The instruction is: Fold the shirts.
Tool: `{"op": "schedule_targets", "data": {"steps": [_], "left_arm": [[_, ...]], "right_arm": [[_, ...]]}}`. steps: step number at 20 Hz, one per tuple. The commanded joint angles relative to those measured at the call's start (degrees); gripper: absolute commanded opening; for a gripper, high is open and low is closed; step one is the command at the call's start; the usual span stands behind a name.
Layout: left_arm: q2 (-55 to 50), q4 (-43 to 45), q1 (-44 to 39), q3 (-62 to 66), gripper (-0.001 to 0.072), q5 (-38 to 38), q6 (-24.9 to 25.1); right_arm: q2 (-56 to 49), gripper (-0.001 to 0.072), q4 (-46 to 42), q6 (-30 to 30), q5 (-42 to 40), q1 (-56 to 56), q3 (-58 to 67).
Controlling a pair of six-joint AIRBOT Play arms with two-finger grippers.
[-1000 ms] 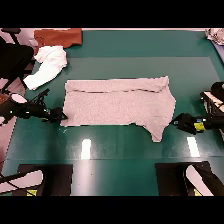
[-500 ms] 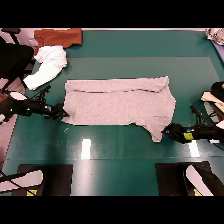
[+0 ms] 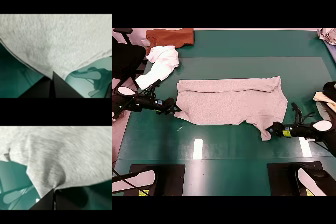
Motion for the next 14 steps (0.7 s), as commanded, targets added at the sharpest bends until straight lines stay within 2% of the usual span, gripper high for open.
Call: {"op": "schedule_targets", "data": {"steps": [1,4,7,9,11,14], "left_arm": [[0.17,-0.42,0.02,0.22,0.0021,-1.99,-0.42],[2.97,-0.50,0.02,0.20,0.0020,-1.73,-0.96],[6.91,-0.11,0.04,0.20,0.0020,-2.49,-4.63],[10.38,-0.17,0.04,0.22,0.0020,-0.90,-7.87],[13.75,-0.76,0.04,0.22,0.0020,3.85,-11.58],[15.32,-2.80,0.02,1.64,0.0020,10.01,-14.40]], "right_arm": [[0.00,0.0017,-2.69,3.69,-0.79,4.94,6.86],[0.00,0.0016,-8.35,7.39,9.38,2.86,13.44],[2.45,0.0016,-8.79,7.91,18.32,0.46,17.64],[6.84,0.0015,-10.16,8.50,18.34,-1.31,21.42],[9.05,0.0014,-12.17,8.63,15.10,-5.31,25.38],[4.42,0.0015,-11.39,5.90,16.50,-11.63,29.31]]}}
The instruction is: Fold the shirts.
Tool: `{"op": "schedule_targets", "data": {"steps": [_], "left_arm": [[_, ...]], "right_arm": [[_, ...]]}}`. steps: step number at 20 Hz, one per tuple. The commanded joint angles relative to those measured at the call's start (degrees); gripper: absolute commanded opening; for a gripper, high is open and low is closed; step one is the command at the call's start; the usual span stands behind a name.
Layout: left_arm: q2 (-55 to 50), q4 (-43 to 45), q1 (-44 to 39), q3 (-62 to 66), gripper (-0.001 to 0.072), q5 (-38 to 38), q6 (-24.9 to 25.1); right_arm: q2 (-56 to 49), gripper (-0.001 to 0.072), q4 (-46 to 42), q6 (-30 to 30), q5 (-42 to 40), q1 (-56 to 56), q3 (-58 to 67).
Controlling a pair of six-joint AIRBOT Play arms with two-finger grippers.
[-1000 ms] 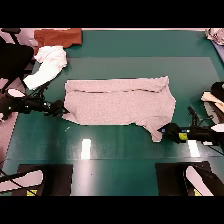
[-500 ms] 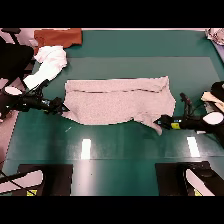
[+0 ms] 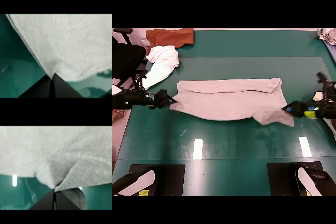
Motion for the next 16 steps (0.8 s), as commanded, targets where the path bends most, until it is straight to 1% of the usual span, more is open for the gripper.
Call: {"op": "schedule_targets", "data": {"steps": [1,2,4,9,13,16], "left_arm": [[2.16,-2.05,0.02,1.66,0.0019,8.20,-3.98],[2.08,-2.34,0.02,2.36,0.0019,10.51,-4.68],[0.55,-2.32,0.02,4.35,0.0019,13.79,-5.95],[-8.37,-2.58,0.02,7.45,0.0019,14.86,-6.27],[-13.07,-2.67,0.02,7.89,0.0019,17.73,-5.55],[-15.30,-2.54,0.02,8.20,0.0020,20.65,-4.74]], "right_arm": [[-4.57,0.0015,-0.42,-3.26,1.29,-5.60,5.33],[-7.15,0.0015,0.28,-4.52,0.57,-5.64,6.56],[-12.98,0.0015,0.37,-4.83,-3.28,-3.93,9.97],[-28.41,0.0015,0.31,-4.87,-8.26,5.07,23.45],[-40.57,0.0016,0.13,-4.83,-8.31,9.73,34.56],[-47.71,0.0016,-0.02,-4.83,-7.19,10.34,41.35]]}}
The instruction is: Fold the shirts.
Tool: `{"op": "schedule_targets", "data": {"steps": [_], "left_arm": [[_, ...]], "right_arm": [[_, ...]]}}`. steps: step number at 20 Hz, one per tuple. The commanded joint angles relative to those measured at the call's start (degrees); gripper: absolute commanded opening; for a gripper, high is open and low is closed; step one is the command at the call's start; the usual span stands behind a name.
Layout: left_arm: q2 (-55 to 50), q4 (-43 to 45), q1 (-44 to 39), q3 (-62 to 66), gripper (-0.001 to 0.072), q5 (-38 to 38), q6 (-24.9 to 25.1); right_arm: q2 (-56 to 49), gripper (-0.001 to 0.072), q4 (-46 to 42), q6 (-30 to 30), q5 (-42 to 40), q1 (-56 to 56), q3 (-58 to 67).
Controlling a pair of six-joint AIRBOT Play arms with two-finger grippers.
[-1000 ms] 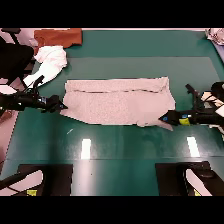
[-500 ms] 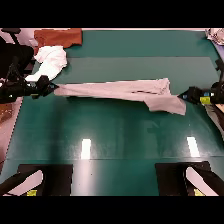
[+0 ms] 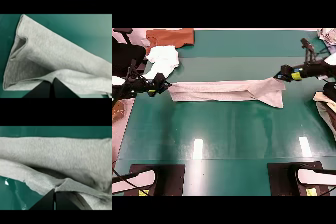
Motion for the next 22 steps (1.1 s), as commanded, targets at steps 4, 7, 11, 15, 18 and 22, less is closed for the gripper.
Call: {"op": "schedule_targets", "data": {"steps": [4,7,11,15,18,22], "left_arm": [[-8.61,-0.02,0.02,4.22,0.0020,2.34,0.72],[-12.41,-0.11,-0.24,7.74,0.0020,1.57,0.74],[-14.47,0.33,-2.05,8.83,0.0023,3.45,0.72],[-15.85,0.37,-3.72,9.44,0.0380,4.52,0.76],[-15.32,3.69,-3.72,15.02,0.0380,2.82,0.74],[-14.97,17.62,-5.29,27.26,0.0358,-7.15,0.59]], "right_arm": [[-13.27,0.0016,-0.59,0.20,4.79,-0.22,12.87],[-14.62,0.0017,-0.59,0.17,4.90,-1.88,13.27],[-17.03,0.0032,-0.37,0.13,4.92,-2.56,13.27],[-18.69,0.0411,-0.37,-0.11,2.93,-1.84,13.29],[-17.11,0.0497,-1.62,-1.11,1.03,-4.04,14.80],[-15.67,0.0690,-6.75,-0.79,12.39,-9.64,16.57]]}}
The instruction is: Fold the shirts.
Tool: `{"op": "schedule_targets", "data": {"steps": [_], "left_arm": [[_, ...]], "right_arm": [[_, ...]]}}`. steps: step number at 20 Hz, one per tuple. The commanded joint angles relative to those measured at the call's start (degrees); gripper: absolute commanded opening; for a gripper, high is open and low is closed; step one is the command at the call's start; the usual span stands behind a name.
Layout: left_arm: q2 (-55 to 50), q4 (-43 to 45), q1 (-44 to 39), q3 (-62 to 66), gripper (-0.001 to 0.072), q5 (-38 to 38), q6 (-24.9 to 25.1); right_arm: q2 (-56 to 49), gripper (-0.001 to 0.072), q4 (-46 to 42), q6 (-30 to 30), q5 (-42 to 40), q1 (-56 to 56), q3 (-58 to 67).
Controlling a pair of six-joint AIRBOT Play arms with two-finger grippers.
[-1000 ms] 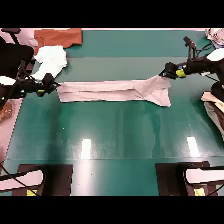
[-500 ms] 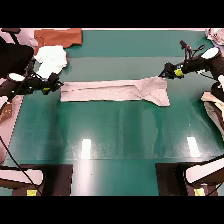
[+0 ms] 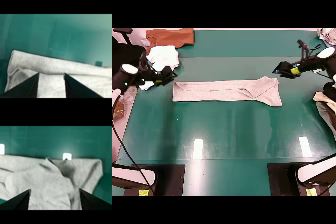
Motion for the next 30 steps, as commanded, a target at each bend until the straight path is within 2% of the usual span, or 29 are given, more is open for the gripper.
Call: {"op": "schedule_targets", "data": {"steps": [1,3,6,9,11,12,16,19,21,23,24,25,26,29,30], "left_arm": [[0.11,13.20,-2.43,9.16,0.0359,-8.50,-0.26],[0.11,20.02,-6.56,12.20,0.0358,-12.33,-0.24],[-0.44,27.67,-13.44,12.66,0.0359,-13.73,-1.36],[-2.67,27.85,-17.25,12.66,0.0356,-12.63,-2.73],[-4.39,27.85,-18.82,12.66,0.0335,-12.72,-3.26],[-5.22,27.82,-19.65,12.61,0.0268,-12.74,-3.13],[-7.34,27.89,-22.86,12.79,0.0268,-12.55,-3.04],[-8.76,27.63,-24.15,13.16,0.0268,-10.99,-3.15],[-10.19,27.32,-24.98,13.79,0.0268,-10.27,-3.54],[-11.85,27.17,-25.88,14.62,0.0240,-9.66,-3.61],[-12.63,27.19,-26.36,15.06,0.0233,-9.31,-3.96],[-13.31,27.15,-26.75,15.41,0.0158,-8.72,-4.11],[-13.55,26.80,-27.19,15.41,0.0119,-7.58,-4.28],[-13.92,24.87,-28.00,15.39,0.0118,-4.94,-4.63],[-13.94,24.57,-28.30,15.41,0.0071,-4.20,-4.59]], "right_arm": [[0.63,0.0690,-2.93,0.11,9.77,-4.94,-0.37],[0.66,0.0693,0.13,0.13,10.73,-7.80,-4.28],[0.59,0.0704,2.45,-0.90,9.27,-11.08,-11.37],[-0.28,0.0708,11.54,-7.32,7.02,-12.48,-17.53],[-2.10,0.0708,15.06,-9.49,4.61,-12.24,-19.34],[-3.34,0.0708,16.17,-10.47,3.89,-11.72,-19.50],[-8.37,0.0708,25.18,-15.19,1.44,-6.73,-17.55],[-10.54,0.0696,27.39,-15.63,-1.90,-0.76,-13.86],[-11.72,0.0587,27.23,-14.88,-2.01,2.89,-10.67],[-11.82,0.0579,25.03,-11.43,-2.08,5.29,-7.78],[-11.82,0.0422,22.56,-9.46,-0.68,6.10,-5.66],[-11.82,0.0020,20.46,-9.09,2.49,6.47,-3.15],[-11.82,0.0019,20.02,-9.03,5.64,6.47,-0.76],[-10.47,0.0017,20.13,-3.50,12.59,6.47,5.42],[-9.03,0.0016,20.11,-1.36,13.38,6.47,6.93]]}}
